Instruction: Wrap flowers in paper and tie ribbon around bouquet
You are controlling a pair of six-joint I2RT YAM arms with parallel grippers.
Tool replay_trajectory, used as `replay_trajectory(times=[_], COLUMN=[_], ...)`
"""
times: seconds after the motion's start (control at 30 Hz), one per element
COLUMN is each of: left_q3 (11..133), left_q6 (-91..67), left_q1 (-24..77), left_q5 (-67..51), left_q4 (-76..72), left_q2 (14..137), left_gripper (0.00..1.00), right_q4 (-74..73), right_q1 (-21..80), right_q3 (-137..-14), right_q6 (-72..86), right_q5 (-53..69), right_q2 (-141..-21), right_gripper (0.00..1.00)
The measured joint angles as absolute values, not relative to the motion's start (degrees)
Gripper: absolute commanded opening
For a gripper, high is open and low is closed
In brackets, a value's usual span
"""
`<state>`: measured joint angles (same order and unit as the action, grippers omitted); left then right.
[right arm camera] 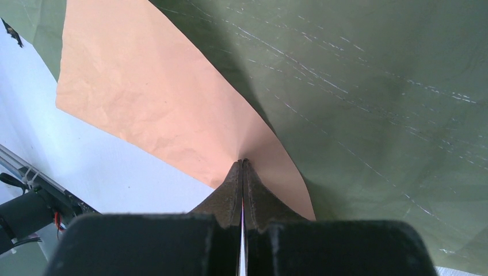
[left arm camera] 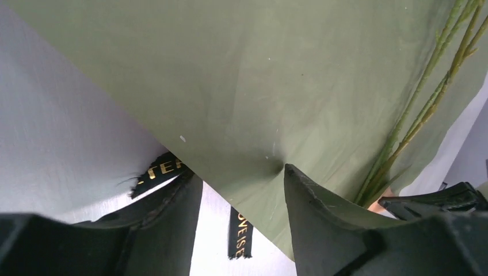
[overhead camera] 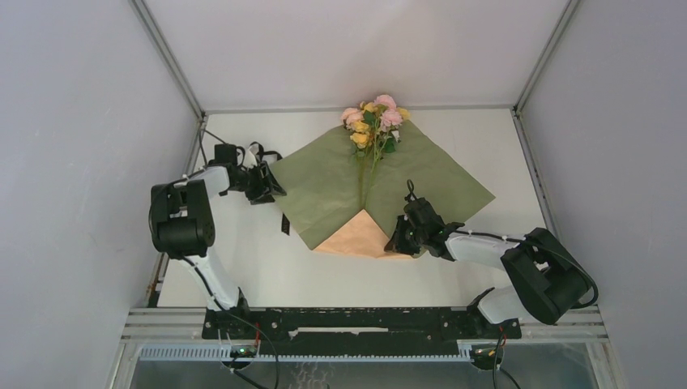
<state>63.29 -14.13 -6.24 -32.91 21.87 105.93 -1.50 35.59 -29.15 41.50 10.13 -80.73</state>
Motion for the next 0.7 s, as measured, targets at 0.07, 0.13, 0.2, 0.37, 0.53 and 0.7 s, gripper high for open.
replay_trajectory(times=[0.07,0.13,0.2,0.37,0.53,0.7], left_q3=[63.4,63.4,63.4,63.3,63.3,63.2], left_q6=[-15.2,-15.7,-15.7,-15.1,-13.8,-12.5], left_q1=[-6.2,-6.2,-6.2,-6.2,-6.2,-6.0], left_q5=[-33.2,-33.2,-33.1,-31.1,-28.7,-28.0], left_q4=[20.9,19.8,18.9,16.9,14.5,13.3], left_q2=[106.1,106.1,106.1,104.9,104.1,103.6], left_gripper=[0.51,0.49,0.48,0.49,0.41,0.25], right_q4=[-1.5,-1.5,-1.5,-1.5,-1.5,-1.4], right_q1=[35.6,35.6,35.6,35.4,35.3,35.3], right_q3=[-29.1,-29.1,-29.1,-29.1,-29.1,-29.1], right_q6=[41.5,41.5,41.5,41.5,41.5,41.5], right_q5=[10.1,10.1,10.1,10.1,10.1,10.2], right_q2=[-80.7,-80.7,-80.7,-80.8,-80.8,-80.9], right_gripper=[0.0,0.0,0.0,0.0,0.0,0.0])
